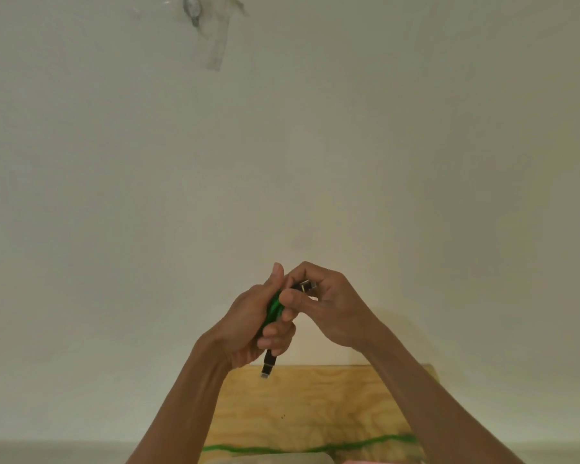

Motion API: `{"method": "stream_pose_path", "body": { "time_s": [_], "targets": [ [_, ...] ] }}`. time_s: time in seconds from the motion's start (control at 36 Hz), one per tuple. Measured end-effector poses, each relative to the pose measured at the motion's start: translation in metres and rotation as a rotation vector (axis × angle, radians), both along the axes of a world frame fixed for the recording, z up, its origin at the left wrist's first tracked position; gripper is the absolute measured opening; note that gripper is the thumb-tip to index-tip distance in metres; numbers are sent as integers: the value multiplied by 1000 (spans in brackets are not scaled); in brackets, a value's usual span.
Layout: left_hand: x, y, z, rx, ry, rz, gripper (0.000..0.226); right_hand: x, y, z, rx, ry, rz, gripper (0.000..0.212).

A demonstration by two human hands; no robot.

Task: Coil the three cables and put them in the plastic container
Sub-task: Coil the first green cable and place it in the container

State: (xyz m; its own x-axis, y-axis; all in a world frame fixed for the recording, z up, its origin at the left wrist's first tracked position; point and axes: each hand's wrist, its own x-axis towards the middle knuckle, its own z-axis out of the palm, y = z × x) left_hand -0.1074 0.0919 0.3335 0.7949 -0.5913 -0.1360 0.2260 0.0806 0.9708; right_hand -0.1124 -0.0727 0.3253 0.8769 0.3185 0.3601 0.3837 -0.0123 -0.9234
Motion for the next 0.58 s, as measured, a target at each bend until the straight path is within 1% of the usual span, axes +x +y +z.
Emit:
{"method": "stream_pose_path", "body": {
  "time_s": [0.11,0.25,0.31,0.39,0.44,0.53,0.58],
  "targets": [
    [2,-15,5,84,-120,194,69,3,4,-2,7,-22,-123,17],
    [4,-31,-1,89,-250,578,75,7,8,-1,-31,-37,-239,14],
    [7,-33,-4,107,-296,675,78,9,9,-1,-67,-39,-278,16],
    [8,-37,-6,53,-233,739,66,11,14,2,-106,-43,-310,15],
    [10,-38,-6,33,-163,810,59,9,19,2,-151,-83,-333,14],
    [15,-38,-7,-25,-81,932,60,4,27,-6,-208,-173,-362,16],
    [16,-37,-4,-62,-67,984,63,2,32,-14,-198,-209,-452,20]
  ]
}}
